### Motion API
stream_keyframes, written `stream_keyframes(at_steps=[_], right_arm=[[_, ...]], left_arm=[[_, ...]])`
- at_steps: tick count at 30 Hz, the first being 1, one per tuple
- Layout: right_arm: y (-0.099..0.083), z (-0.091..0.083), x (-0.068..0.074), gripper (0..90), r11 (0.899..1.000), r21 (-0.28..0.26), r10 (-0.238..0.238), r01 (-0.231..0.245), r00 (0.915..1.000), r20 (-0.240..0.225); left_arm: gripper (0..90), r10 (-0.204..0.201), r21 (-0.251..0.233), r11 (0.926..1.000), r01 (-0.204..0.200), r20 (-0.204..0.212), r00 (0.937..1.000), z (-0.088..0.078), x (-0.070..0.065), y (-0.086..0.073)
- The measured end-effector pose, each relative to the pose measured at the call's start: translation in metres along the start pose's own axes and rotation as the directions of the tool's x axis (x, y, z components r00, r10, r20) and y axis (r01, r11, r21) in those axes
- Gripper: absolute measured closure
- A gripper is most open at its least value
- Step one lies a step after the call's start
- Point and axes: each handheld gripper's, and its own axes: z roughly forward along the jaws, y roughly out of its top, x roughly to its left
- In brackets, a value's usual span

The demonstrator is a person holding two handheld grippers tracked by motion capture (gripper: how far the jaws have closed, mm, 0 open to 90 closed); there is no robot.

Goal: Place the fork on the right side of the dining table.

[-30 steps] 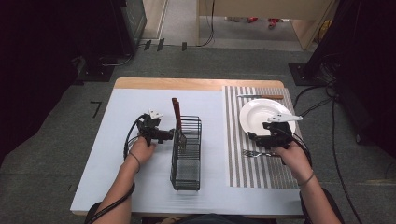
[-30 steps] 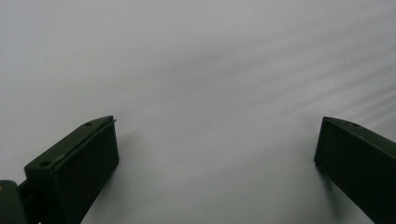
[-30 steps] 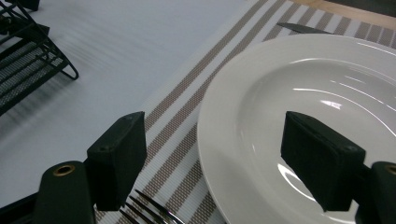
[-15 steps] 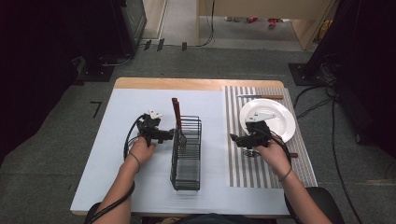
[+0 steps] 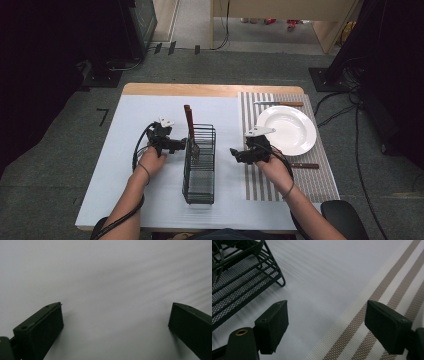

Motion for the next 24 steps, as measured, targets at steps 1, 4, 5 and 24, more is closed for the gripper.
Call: stream_keyframes(at_steps=[1,4,5,24], right_arm=[[-0.001,0.002,0.002,19.2,1.000,0.003,0.001,-0.001,1.0000,-0.003],[-0.003,0.007,0.007,19.3,1.000,0.011,-0.007,0.008,0.9999,-0.015],[-0.004,0.008,0.009,19.3,1.000,0.015,-0.007,0.008,0.9998,-0.021],[-0.018,0.027,0.032,15.8,0.996,0.033,-0.085,0.086,0.9958,-0.034]], left_arm=[[0.0,0.000,0.000,1.0000,0.000,0.000,1.0000,0.000,0.000,0.000],[0.0,0.000,0.000,1.0000,0.000,0.000,1.0000,0.000,0.000,0.000],[0.0,0.000,0.001,1.0000,0.000,0.000,1.0000,0.000,0.000,0.000],[0.0,0.000,0.001,1.0000,0.000,0.000,1.0000,0.000,0.000,0.000]])
